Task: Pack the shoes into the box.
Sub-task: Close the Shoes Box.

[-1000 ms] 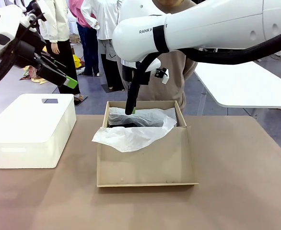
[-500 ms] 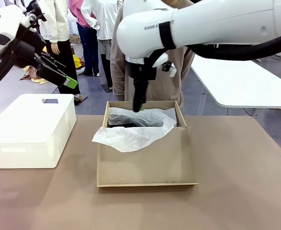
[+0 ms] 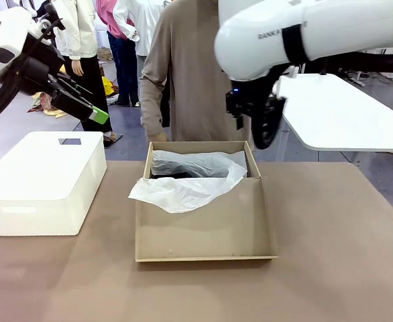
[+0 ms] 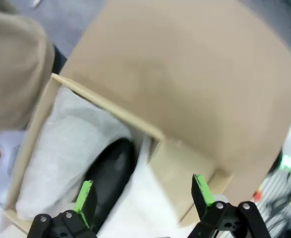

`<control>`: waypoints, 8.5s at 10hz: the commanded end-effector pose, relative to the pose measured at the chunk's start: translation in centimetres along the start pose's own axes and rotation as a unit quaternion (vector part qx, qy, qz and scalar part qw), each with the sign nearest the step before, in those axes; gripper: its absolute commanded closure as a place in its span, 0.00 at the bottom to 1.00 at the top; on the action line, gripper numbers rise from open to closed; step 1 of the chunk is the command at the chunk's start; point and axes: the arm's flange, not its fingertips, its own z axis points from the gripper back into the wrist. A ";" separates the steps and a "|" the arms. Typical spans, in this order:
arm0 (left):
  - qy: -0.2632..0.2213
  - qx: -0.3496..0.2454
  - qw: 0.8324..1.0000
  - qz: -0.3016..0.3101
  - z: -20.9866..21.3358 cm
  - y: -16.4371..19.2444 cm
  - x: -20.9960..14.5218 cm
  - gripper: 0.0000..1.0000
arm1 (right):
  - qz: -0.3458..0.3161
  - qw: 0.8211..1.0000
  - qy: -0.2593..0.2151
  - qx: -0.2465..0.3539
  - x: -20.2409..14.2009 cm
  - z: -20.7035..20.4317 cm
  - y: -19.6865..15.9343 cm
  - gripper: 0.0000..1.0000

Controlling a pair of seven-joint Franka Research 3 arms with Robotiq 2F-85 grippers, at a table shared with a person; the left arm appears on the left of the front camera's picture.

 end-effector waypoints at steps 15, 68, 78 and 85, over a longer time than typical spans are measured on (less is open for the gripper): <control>-0.004 -0.004 1.000 0.000 0.1 0.0 -0.1 0.00 | 0.409 0.911 0.047 0.035 7.3 -1.9 -4.9 0.00; -0.004 -0.004 1.000 0.000 0.1 0.0 -0.1 0.00 | 0.822 0.268 0.035 0.501 15.1 -21.5 -11.8 1.00; -0.004 -0.004 1.000 0.000 0.1 0.0 -0.1 0.00 | 0.822 0.272 0.066 0.496 14.8 -22.4 -11.4 1.00; -0.004 -0.004 1.000 0.000 0.1 0.0 -0.1 0.00 | 0.816 0.231 0.084 0.523 11.3 -26.5 -11.7 1.00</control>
